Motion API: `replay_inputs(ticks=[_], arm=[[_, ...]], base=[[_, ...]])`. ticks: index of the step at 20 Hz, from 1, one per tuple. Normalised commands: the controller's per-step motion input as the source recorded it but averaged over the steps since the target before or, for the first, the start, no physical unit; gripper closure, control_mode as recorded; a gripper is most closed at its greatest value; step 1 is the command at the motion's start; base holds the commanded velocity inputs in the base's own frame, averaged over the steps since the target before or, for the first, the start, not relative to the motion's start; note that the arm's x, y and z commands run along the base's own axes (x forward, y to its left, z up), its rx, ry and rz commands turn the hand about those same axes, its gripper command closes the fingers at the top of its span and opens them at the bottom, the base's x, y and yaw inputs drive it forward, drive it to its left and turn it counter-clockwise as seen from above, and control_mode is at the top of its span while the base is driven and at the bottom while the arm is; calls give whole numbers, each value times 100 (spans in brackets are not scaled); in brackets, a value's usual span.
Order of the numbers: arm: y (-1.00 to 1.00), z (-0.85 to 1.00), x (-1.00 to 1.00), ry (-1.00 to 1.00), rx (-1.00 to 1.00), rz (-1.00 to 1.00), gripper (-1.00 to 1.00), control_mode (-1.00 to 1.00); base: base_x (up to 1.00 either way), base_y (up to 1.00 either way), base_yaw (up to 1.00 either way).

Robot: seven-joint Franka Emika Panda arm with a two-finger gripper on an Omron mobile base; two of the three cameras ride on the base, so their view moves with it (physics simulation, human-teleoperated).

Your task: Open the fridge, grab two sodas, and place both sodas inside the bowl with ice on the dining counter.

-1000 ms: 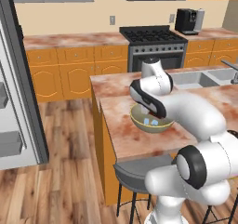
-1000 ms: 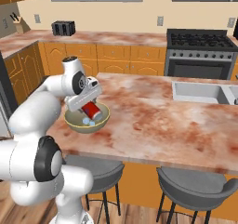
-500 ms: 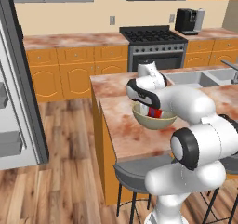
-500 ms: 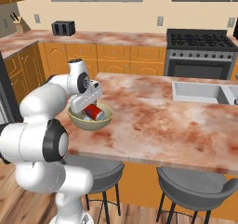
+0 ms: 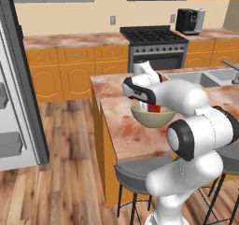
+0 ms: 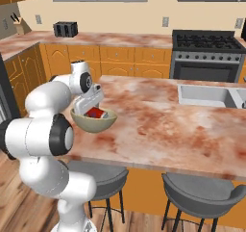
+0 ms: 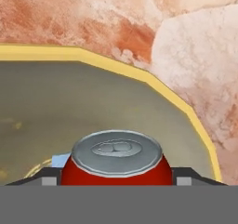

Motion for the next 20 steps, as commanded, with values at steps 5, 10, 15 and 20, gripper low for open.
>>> replay_inputs(ticks=[5, 10, 15, 20], arm=[[11, -3, -39, 0, -4, 1, -100, -100], [3, 11, -9, 0, -5, 2, -100, -100], [0, 26, 0, -1, -6, 2, -100, -100], [0, 43, -15, -6, -4, 1, -100, -100]], base=[[0, 0, 0], [0, 0, 0], [0, 0, 0], [0, 0, 0]])
